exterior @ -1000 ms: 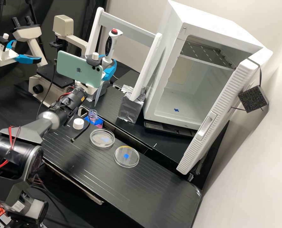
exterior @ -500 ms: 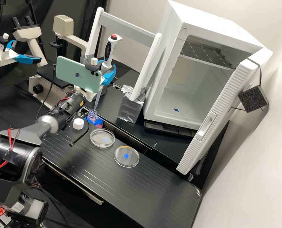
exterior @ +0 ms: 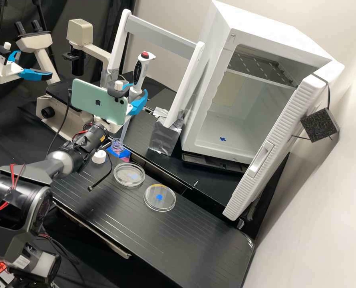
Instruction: Use the pipette
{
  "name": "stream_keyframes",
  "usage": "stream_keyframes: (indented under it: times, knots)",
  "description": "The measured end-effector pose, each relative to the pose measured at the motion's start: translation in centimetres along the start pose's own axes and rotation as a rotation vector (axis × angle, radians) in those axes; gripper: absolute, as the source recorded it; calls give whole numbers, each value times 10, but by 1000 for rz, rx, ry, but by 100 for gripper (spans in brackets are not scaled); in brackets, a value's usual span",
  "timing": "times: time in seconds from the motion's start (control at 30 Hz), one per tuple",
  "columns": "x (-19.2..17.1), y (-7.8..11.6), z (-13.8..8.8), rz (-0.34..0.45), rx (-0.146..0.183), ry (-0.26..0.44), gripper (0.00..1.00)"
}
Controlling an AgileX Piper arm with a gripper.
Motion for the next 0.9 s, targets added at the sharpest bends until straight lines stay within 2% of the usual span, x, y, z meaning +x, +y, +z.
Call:
stream_keyframes:
  times: [0.2,0.4,0.57,0.9]
  knots:
    - [-5,-7,2,18,4,18,0]
    - [-5,-23,4,29,-32,34,0]
    - [-5,-37,9,19,-79,29,0]
    - [-5,-57,23,-45,-101,-26,0]
